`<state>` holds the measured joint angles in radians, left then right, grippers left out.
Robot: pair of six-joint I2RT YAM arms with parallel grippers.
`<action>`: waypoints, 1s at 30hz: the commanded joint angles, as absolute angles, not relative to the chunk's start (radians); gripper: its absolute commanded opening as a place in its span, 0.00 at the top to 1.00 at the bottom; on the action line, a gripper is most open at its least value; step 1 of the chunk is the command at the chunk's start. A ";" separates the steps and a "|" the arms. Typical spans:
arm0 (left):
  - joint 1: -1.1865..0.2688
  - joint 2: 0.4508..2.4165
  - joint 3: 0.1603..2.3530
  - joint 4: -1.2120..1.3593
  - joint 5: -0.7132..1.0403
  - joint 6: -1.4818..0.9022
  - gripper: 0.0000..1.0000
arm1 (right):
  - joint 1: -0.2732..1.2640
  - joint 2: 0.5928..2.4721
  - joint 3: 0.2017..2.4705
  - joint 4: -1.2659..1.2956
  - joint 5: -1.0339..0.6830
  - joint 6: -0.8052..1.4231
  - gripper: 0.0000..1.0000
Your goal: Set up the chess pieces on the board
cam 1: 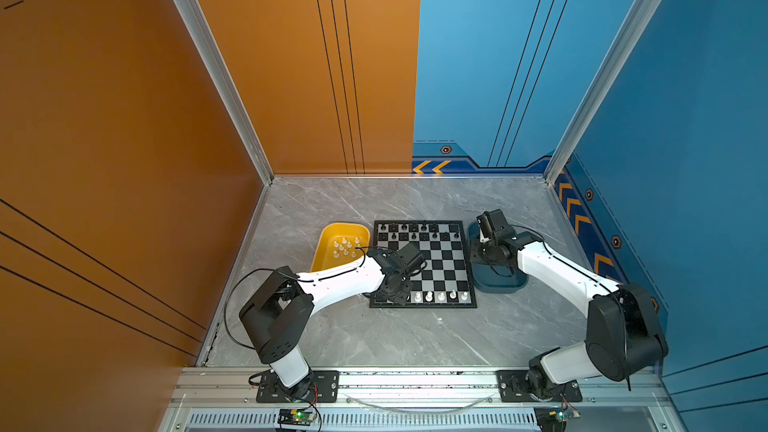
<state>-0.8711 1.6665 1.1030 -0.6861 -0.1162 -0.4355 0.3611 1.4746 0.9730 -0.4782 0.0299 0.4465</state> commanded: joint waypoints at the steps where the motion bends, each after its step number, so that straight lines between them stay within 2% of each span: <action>1: -0.877 1.680 1.100 -0.679 -0.129 -0.441 0.92 | 0.368 1.454 0.961 -0.472 0.051 0.459 0.65; 8: -0.878 1.658 1.095 -0.675 -0.129 -0.440 0.80 | 0.370 1.451 0.958 -0.471 0.051 0.460 0.65; 20: -0.883 1.635 1.091 -0.673 -0.131 -0.441 0.70 | 0.371 1.434 0.950 -0.471 0.057 0.460 0.64; 30: -0.837 1.506 1.103 -0.678 -0.164 -0.412 0.63 | 0.370 1.406 0.937 -0.467 0.067 0.450 0.61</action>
<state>-0.8570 1.5608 1.0988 -0.6693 -0.1299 -0.4332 0.3622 1.4281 0.9573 -0.4774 0.0315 0.4465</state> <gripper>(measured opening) 0.363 0.385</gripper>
